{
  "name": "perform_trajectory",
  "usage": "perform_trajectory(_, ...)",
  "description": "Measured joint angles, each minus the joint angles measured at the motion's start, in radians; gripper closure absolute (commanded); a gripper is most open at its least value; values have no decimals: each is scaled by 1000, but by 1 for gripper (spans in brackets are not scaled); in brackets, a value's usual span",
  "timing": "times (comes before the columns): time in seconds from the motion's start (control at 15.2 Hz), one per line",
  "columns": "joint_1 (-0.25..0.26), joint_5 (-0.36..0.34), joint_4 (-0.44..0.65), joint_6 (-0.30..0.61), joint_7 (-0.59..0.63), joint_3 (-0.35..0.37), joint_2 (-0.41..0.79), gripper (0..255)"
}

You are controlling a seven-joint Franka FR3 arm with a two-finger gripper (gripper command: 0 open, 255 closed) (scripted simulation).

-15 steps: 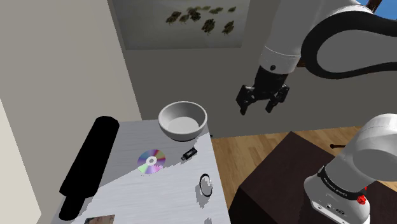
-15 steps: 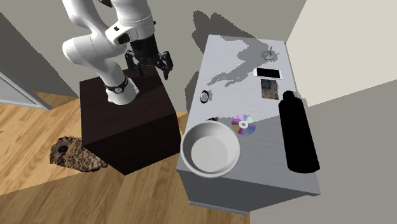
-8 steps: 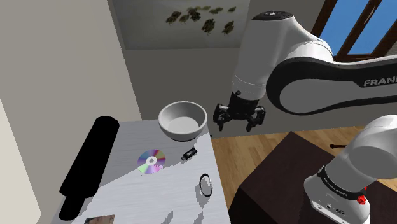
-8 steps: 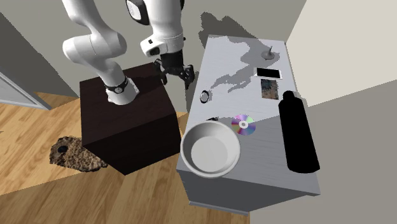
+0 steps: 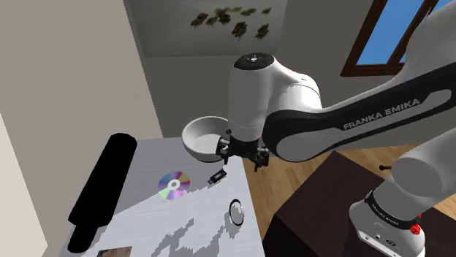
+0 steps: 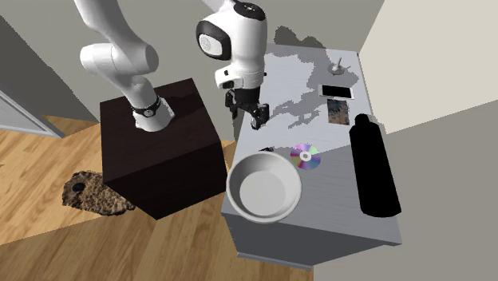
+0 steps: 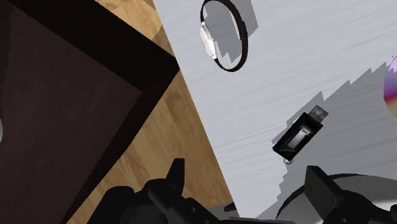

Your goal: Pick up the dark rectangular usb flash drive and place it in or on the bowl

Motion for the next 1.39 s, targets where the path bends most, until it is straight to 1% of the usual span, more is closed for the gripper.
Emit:
perform_trajectory(0.07,-63,-85,34,18,102,83,94,0)
perform_trajectory(0.13,-94,-215,73,10,234,133,208,0)
perform_trajectory(0.2,-89,-368,116,-3,377,151,345,0)
perform_trajectory(0.26,-44,-463,152,-17,474,117,418,0)
perform_trajectory(0.33,23,-541,186,-23,559,62,490,0)
perform_trajectory(0.4,88,-605,230,-36,625,3,555,0)
perform_trajectory(0.46,149,-653,270,-47,687,-47,610,0)
perform_trajectory(0.53,192,-684,302,-57,729,-81,648,0)
perform_trajectory(0.66,231,-717,325,-57,767,-116,686,0)
perform_trajectory(0.99,266,-768,322,-22,805,-160,734,0)
perform_trajectory(1.39,270,-782,314,-6,813,-172,745,0)
